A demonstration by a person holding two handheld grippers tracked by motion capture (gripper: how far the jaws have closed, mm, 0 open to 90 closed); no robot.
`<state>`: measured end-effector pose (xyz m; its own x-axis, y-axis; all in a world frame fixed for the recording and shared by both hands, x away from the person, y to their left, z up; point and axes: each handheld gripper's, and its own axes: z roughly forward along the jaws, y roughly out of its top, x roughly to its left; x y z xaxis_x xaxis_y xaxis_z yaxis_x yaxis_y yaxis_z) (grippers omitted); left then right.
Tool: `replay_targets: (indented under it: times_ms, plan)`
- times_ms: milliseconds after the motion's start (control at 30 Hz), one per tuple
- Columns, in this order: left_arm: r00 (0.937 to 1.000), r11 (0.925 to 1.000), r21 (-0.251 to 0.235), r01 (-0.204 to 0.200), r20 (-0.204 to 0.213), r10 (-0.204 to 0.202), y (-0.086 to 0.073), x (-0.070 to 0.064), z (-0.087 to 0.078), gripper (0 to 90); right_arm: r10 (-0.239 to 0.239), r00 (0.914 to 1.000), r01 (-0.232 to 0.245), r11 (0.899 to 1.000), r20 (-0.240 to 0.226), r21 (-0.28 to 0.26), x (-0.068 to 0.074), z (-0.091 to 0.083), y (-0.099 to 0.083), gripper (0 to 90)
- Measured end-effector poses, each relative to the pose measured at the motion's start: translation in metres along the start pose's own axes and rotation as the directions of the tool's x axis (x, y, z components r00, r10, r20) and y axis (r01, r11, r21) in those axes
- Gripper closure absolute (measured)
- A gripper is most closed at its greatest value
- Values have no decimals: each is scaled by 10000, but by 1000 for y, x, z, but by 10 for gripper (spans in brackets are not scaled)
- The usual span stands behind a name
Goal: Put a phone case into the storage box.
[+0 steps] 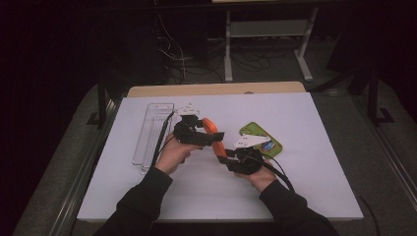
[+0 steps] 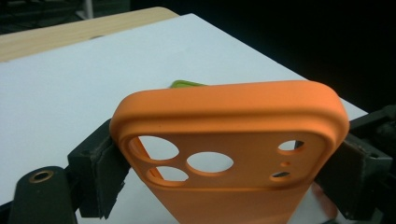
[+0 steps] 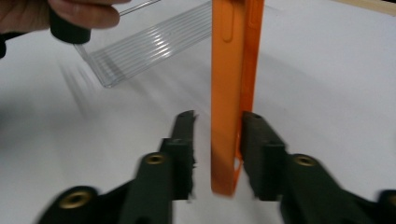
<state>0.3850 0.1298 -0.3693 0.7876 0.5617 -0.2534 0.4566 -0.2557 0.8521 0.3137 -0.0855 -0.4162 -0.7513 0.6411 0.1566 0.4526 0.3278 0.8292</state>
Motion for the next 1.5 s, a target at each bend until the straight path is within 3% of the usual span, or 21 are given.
replay_targets:
  times_ms: [233, 333, 400, 500, 667, 867, 1067, 1100, 1133, 1167, 1233, 1400, 1433, 1467, 1500]
  plan:
    - [9993, 9998, 167, -66, -364, 72, 7, 5, -9, 135, -62, 10000, 60, 9985, 28, 539, -17, -20, -5, 324]
    - [9984, 9995, 261, -155, -548, 169, 14, 9, -15, 135, -26, 10000, 24, 9987, 32, 507, -21, -27, -8, 261]
    - [9972, 9992, 330, -204, -711, 227, 21, 13, -20, 136, -181, 9998, 177, 9984, 79, 542, -26, -36, -15, 164]
    - [9965, 9995, 247, -173, -815, 193, 30, 16, -27, 136, -252, 9996, 246, 9986, 140, 462, -30, -42, -20, 124]
    - [9930, 9985, 459, -300, -1129, 351, 43, 22, -37, 138, -227, 9991, 191, 9951, 366, 966, -39, -55, -34, 0]
    - [9826, 9950, 806, -596, -1709, 727, 60, 35, -47, 140, -165, 9983, 110, 9952, 561, 973, -45, -65, -42, 0]
    - [9748, 9962, 703, -513, -2131, 652, 69, 46, -55, 141, -49, 9971, -33, 9941, 761, 1082, -47, -70, -49, 0]
    - [9692, 9962, 698, -517, -2372, 669, 73, 51, -60, 141, -61, 9969, -25, 9940, 780, 1092, -46, -71, -50, 0]
    - [9692, 9962, 698, -517, -2372, 669, 73, 51, -60, 141, -72, 9966, -18, 9940, 823, 1090, -46, -71, -51, 0]
    - [9642, 9970, 621, -467, -2578, 612, 76, 56, -64, 141, -112, 9966, 19, 9937, 820, 1121, -45, -72, -52, 0]
    - [9607, 9967, 648, -480, -2701, 639, 77, 59, -66, 142, -113, 9965, 21, 9939, 830, 1105, -44, -74, -54, 0]
    - [9373, 9957, 726, -577, -3394, 790, 87, 75, -78, 142, -78, 9956, -18, 9948, 934, 1021, -43, -79, -58, 0]
    - [9373, 9957, 726, -577, -3394, 790, 87, 75, -78, 142, -116, 9954, 22, 9952, 955, 983, -43, -80, -59, 0]
    - [9268, 9949, 801, -612, -3655, 864, 90, 80, -82, 143, -16, 9956, -80, 9948, 941, 1012, -43, -81, -59, 0]
    - [9201, 9939, 882, -661, -3800, 950, 91, 83, -83, 142, -38, 9954, -59, 9949, 957, 1010, -44, -81, -59, 0]
